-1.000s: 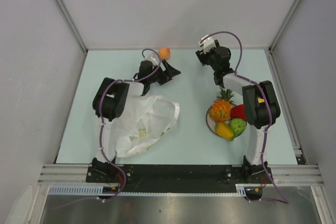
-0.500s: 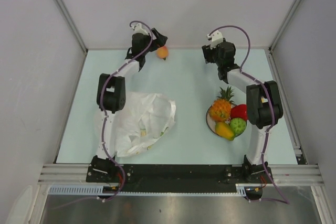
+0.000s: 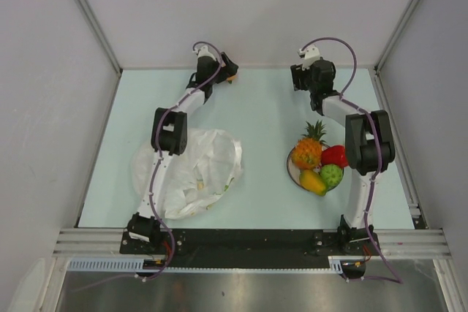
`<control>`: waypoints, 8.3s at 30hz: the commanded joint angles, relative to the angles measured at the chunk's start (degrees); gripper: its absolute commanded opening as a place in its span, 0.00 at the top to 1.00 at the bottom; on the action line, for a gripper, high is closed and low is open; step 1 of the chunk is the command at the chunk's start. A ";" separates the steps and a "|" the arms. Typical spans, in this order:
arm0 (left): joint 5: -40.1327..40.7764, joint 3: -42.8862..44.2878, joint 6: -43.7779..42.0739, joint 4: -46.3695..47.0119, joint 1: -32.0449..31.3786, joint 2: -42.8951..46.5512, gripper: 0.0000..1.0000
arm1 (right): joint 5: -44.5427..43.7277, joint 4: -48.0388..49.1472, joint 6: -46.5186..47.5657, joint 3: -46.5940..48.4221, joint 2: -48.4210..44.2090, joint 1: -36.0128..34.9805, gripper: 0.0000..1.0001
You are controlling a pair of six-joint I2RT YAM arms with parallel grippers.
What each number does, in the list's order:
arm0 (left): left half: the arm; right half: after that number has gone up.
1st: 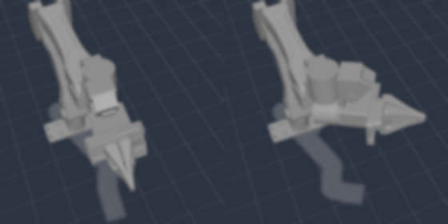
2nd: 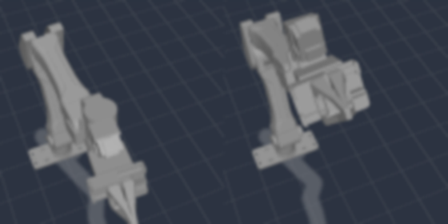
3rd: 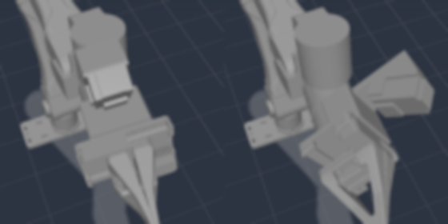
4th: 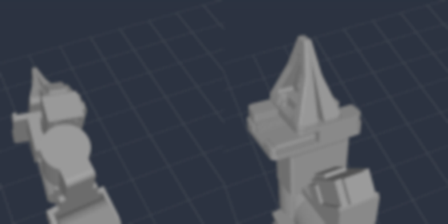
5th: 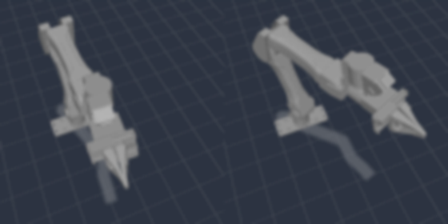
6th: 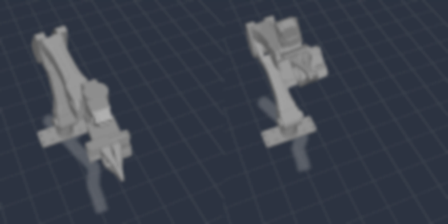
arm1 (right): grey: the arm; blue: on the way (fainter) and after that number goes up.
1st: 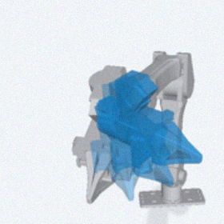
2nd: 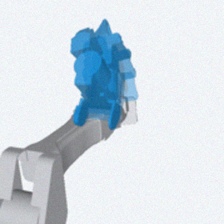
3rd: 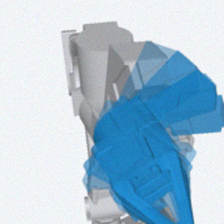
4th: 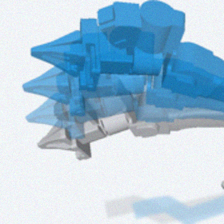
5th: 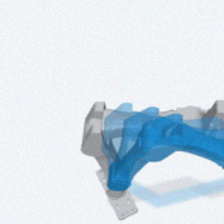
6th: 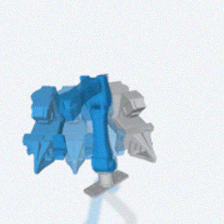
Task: Take the fake fruits out of the plastic bag
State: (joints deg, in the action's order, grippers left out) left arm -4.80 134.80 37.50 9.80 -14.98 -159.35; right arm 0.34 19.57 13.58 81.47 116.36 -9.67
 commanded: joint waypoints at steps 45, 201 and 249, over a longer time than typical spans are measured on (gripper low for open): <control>-46.00 -34.96 -20.44 -9.62 -13.14 53.97 1.00 | 22.32 -56.67 1.54 -15.03 -29.01 39.90 0.12; -7.59 -67.10 -53.59 -40.19 -22.67 102.11 0.01 | 20.92 -54.99 -12.87 3.58 -46.76 -1.11 0.00; 3.92 -42.55 -69.41 -59.11 -15.78 85.27 1.00 | 42.56 -61.94 -20.80 39.00 -9.93 -14.59 1.00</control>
State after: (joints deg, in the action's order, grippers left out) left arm 2.63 76.66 -37.30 -54.61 -31.75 -70.08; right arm 42.04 -46.06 -7.05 106.54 104.66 -27.83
